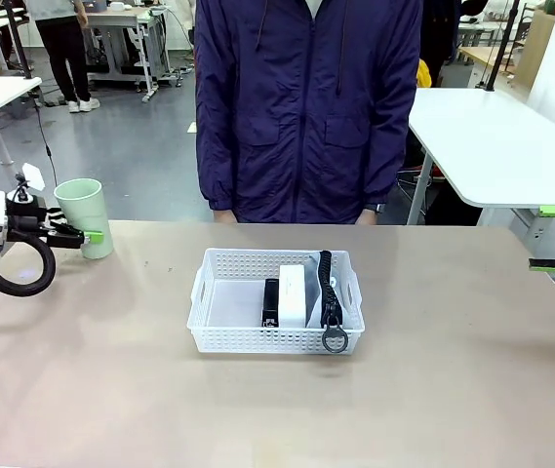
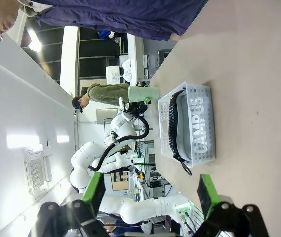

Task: Efficiently arrange items inside the basket to fit them all.
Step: Pick up the Reusable plastic cup and place it inside the Organizing basket.

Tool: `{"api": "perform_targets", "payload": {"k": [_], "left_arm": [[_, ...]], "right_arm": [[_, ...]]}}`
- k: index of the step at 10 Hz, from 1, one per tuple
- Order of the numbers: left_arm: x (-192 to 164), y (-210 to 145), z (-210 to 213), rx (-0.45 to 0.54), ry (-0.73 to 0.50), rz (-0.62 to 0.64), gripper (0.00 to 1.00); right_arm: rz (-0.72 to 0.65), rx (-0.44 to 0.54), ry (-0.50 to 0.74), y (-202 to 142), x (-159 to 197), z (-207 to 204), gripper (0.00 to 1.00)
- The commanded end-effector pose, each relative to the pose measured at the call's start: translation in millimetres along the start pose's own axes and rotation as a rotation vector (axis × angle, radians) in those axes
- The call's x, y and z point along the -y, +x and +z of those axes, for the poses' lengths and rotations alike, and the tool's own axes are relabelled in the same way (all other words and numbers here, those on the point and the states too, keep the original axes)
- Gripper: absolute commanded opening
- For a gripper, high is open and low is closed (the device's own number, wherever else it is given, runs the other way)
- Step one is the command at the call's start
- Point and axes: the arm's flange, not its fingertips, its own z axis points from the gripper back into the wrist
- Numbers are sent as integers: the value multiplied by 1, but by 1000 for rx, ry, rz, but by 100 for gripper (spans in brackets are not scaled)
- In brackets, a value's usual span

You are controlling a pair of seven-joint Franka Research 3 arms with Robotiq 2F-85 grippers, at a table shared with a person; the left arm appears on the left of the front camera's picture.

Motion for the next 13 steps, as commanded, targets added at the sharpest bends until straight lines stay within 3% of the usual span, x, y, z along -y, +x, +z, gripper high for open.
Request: {"api": "perform_targets", "payload": {"k": [1,4,9,10,11,12,13], "left_arm": [[7,1,5,70,-7,-17,100],[8,8,12,139,-53,3,100],[6,8,9,124,-75,35,100],[6,9,9,121,-85,52,42],[6,9,9,118,-80,54,42],[7,9,12,124,-72,50,0],[9,11,15,134,-73,49,37]], "right_arm": [[-11,-1,6,-1,-5,1,100],[-11,-1,6,-1,-5,1,100],[-11,-1,6,-1,-5,1,100],[-11,-1,6,-1,-5,1,100],[-11,-1,6,-1,-5,1,100],[-11,-1,6,-1,-5,1,100],[-11,-1,6,-1,-5,1,100]]}}
